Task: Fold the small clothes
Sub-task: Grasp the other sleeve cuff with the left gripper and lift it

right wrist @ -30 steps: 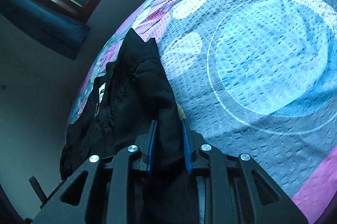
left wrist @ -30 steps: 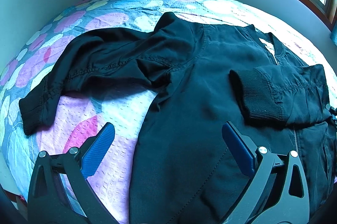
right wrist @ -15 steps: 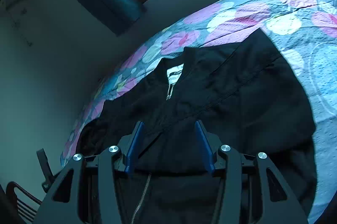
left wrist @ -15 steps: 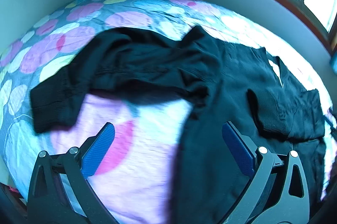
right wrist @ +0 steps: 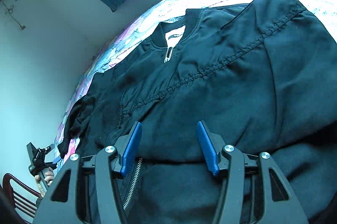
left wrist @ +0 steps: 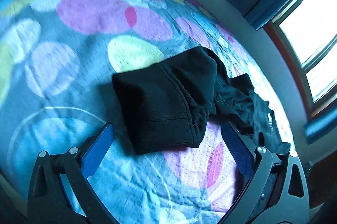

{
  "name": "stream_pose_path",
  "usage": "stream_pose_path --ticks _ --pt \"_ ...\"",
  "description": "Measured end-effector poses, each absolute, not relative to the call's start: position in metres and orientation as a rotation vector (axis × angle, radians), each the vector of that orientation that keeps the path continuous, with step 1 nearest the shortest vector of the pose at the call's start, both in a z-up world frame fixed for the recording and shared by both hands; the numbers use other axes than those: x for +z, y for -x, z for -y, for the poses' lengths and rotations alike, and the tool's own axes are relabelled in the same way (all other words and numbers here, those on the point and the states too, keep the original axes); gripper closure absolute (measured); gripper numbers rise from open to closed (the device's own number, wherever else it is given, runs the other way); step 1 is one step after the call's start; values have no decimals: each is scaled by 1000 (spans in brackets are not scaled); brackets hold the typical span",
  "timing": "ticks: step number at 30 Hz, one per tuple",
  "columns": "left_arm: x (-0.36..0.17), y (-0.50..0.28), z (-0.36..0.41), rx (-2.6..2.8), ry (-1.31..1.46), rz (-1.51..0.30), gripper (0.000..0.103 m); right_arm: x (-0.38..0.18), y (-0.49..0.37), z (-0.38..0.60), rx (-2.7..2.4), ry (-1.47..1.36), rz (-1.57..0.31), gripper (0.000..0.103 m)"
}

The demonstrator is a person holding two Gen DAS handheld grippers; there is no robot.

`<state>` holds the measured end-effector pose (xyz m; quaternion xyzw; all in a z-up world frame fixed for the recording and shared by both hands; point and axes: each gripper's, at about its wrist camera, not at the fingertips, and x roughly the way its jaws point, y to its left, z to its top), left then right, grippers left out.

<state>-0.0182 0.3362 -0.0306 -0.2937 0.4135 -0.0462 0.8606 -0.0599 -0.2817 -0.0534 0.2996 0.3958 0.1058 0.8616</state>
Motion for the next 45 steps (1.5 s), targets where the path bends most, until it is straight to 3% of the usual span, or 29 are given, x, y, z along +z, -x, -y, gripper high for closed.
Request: stream_pose_path --ticks 4,6,9,22,30,31,33,36,40,45 --pt "-40 1 -336 -121 639 -845 4 -54 59 279 220 -626 -829 47" --pt "-42 -4 -339 -102 658 -836 15 -55 59 279 219 -629 -829 46" --pt "-44 -3 -343 -87 666 -841 23 -56 60 281 220 -643 -827 46" --pt "-33 41 -333 -110 738 -918 23 -56 62 283 224 -669 -813 38" --pt "-46 4 -328 -9 779 -835 24 -55 63 283 226 -675 -805 37" --pt "-46 1 -330 18 785 -814 28 -55 64 283 224 -677 -805 37" --pt "-47 -2 -334 52 812 -810 51 -56 64 283 224 -679 -803 37" --pt "-52 -4 -341 54 860 -818 72 -56 63 283 223 -677 -804 37" --pt "-47 -4 -349 51 883 -815 80 -56 64 282 222 -674 -802 37" --pt "0 -7 -377 158 783 -721 86 -57 63 282 221 -671 -801 37"
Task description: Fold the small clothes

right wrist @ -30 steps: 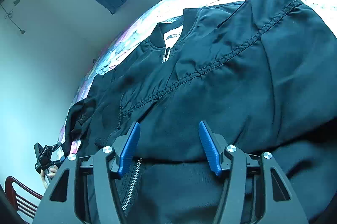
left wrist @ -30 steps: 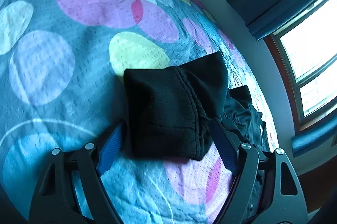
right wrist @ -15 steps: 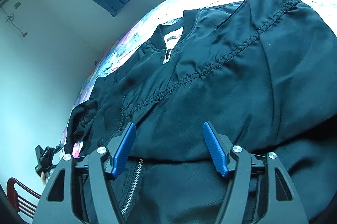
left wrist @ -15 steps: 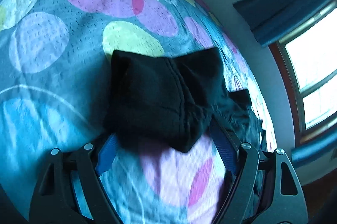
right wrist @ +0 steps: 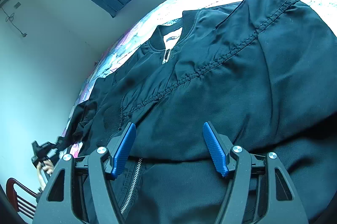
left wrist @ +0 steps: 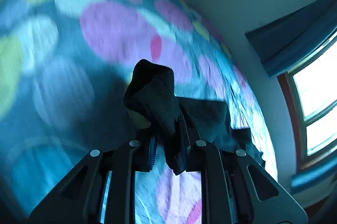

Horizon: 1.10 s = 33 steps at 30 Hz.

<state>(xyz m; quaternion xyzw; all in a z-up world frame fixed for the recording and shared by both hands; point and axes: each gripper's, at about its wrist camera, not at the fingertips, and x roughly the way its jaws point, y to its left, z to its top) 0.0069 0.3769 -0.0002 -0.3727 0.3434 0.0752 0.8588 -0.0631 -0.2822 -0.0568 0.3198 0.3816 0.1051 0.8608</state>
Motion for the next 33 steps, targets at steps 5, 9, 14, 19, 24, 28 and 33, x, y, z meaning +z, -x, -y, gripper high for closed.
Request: stream_pose_path --ticks 5,9,14,19,24,28,33 --pt "48 -24 -381 246 605 -670 90 -57 62 281 216 -662 -800 37" --pt "89 -43 -341 210 471 -641 90 -57 61 281 216 -661 -799 37" --pt "137 -51 -248 41 343 -594 90 -56 61 280 215 -652 -798 37" --pt "169 -54 -122 -170 202 -572 90 -54 63 282 219 -660 -788 37" --pt "147 -54 12 -355 110 -624 90 -54 69 293 224 -700 -760 37" --pt "87 -61 91 -423 37 -730 90 -57 72 303 223 -744 -744 37" --pt "29 -64 140 -451 -46 -861 71 -59 73 309 226 -791 -729 37"
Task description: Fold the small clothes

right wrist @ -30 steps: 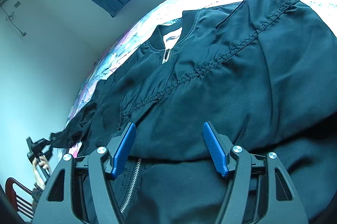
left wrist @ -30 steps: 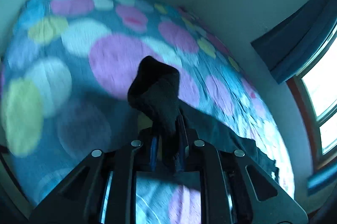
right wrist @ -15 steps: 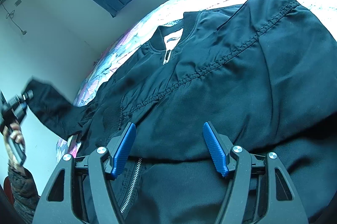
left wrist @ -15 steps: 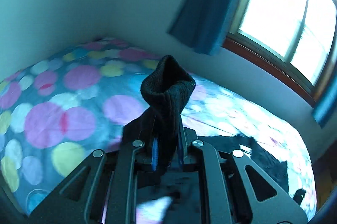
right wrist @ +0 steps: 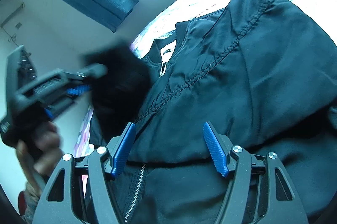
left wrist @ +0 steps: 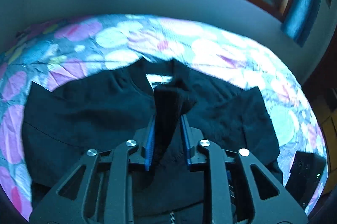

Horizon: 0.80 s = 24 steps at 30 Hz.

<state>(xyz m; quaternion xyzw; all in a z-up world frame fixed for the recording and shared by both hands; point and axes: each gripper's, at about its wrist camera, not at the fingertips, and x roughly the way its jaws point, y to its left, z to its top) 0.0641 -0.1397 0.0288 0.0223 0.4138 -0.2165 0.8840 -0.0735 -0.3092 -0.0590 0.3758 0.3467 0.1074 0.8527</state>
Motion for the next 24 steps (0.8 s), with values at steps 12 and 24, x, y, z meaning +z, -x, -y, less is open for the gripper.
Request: stream_pose_path --ticks 12,24 --pt "79 -6 57 -413 -97 -652 19 -58 77 313 244 -818 -731 37" --pt "-8 -26 -85 -150 -62 -856 17 -39 32 300 156 -687 -866 39"
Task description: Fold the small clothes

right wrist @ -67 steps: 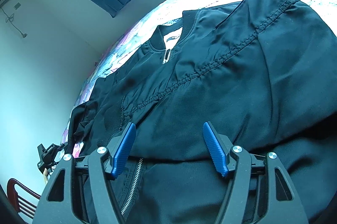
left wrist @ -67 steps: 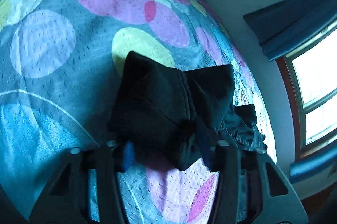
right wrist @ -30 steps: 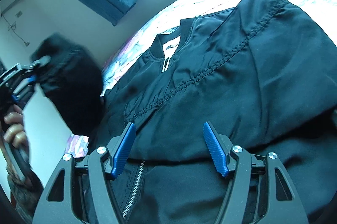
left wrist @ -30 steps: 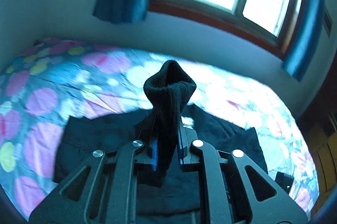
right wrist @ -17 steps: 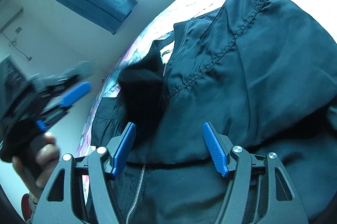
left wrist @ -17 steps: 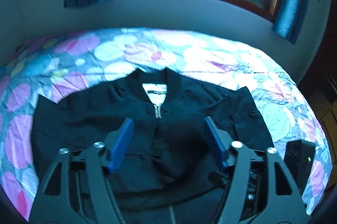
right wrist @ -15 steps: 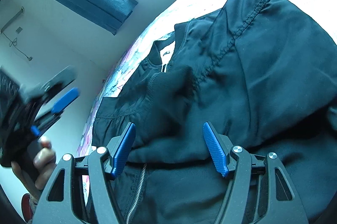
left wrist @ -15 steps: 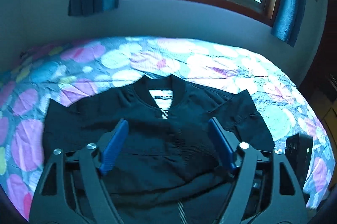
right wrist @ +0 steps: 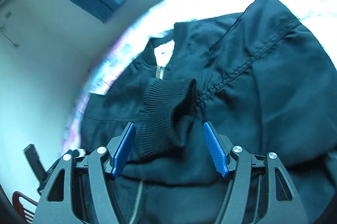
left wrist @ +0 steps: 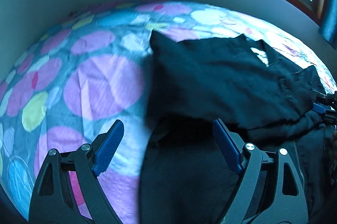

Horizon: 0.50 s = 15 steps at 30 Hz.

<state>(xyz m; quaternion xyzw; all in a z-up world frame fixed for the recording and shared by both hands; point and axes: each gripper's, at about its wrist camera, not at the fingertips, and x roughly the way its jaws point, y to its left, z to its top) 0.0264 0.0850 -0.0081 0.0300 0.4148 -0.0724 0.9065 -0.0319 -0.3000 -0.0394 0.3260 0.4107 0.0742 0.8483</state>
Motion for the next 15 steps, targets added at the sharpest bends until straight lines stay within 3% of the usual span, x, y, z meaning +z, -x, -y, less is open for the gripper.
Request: stream_pose_path --ticks 1,6,8,12,15 --pt "-14 -29 -89 -139 -52 -877 17 -45 24 297 160 -698 -889 54" --pt "-26 -45 -98 -88 -28 -923 17 -40 14 282 127 -604 -888 80" --pt "-25 -52 -102 -44 -19 -909 17 -22 22 283 137 -591 -824 85" --pt "-34 -66 -110 21 12 -937 17 9 48 291 71 -486 -704 85" --pt "-43 -71 -124 31 98 -967 16 -7 49 302 -2 -441 -752 85"
